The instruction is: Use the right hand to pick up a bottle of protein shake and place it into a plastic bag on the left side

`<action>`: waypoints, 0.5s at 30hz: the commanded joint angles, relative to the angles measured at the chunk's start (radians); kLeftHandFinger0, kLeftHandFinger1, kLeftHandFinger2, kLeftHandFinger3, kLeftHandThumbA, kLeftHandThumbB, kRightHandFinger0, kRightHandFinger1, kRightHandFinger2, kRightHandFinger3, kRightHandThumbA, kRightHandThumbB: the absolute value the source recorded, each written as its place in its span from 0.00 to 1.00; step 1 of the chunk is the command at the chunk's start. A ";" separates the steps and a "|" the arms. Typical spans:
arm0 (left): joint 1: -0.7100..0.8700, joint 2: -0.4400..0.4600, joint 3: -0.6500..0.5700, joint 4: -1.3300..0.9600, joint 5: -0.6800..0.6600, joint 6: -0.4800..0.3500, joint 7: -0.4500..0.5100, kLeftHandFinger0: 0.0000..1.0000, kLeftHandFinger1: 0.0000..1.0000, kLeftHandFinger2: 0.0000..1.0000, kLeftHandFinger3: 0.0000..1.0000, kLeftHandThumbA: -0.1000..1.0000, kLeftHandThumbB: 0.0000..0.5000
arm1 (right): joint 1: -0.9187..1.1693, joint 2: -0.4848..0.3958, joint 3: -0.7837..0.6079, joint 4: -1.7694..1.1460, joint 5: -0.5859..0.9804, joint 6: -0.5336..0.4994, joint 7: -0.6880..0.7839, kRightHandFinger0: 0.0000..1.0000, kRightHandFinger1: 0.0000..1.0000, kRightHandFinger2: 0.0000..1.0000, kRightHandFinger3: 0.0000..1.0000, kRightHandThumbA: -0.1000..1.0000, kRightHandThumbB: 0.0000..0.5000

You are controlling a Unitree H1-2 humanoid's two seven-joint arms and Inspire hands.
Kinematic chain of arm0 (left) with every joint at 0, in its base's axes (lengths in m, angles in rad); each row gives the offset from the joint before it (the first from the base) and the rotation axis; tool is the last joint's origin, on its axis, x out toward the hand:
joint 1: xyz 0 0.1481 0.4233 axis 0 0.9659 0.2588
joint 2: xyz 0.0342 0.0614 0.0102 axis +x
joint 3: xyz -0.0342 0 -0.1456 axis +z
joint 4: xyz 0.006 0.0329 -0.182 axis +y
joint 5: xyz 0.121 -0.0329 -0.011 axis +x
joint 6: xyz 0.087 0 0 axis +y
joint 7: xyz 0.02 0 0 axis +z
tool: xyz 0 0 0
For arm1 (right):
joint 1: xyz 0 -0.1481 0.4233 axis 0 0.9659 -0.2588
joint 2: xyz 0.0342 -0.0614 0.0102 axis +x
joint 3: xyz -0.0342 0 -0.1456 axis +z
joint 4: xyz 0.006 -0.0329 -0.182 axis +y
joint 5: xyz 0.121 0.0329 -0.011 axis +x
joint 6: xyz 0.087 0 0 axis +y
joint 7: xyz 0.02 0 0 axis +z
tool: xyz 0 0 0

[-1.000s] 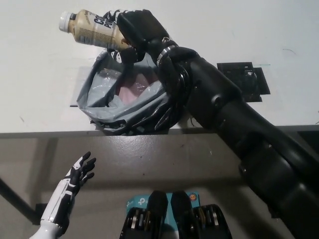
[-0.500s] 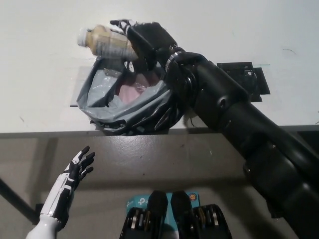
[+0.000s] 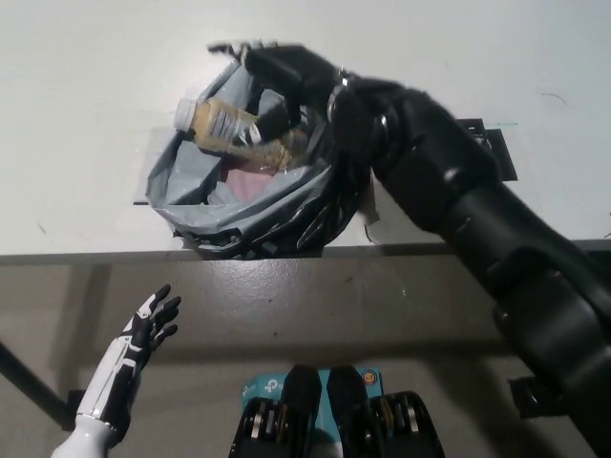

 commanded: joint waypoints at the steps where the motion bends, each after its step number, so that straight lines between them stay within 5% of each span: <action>1: 0.002 0.010 0.002 -0.025 0.016 -0.004 0.005 1.00 1.00 1.00 1.00 1.00 0.41 | -0.023 -0.054 -0.137 -0.271 0.172 0.075 0.119 1.00 1.00 1.00 1.00 0.94 0.97; 5: 0.006 0.008 0.006 -0.022 -0.008 -0.009 -0.004 1.00 1.00 1.00 1.00 1.00 0.32 | -0.031 -0.078 -0.306 -0.490 0.350 0.100 0.123 1.00 1.00 1.00 1.00 0.95 0.95; 13: 0.015 0.006 0.009 -0.020 -0.017 -0.001 -0.005 1.00 1.00 1.00 1.00 1.00 0.31 | 0.065 -0.240 -0.522 -1.086 0.469 0.234 0.113 1.00 1.00 1.00 1.00 0.99 0.91; 14: 0.009 0.007 0.009 -0.019 -0.011 0.001 -0.002 1.00 1.00 1.00 1.00 1.00 0.30 | 0.070 -0.248 -0.529 -1.107 0.474 0.239 0.115 1.00 1.00 1.00 1.00 1.00 0.98; 15: 0.005 0.008 0.011 -0.018 -0.011 0.003 -0.002 1.00 1.00 1.00 1.00 1.00 0.30 | 0.111 -0.280 -0.557 -1.194 0.498 0.269 0.120 1.00 1.00 1.00 1.00 0.99 0.88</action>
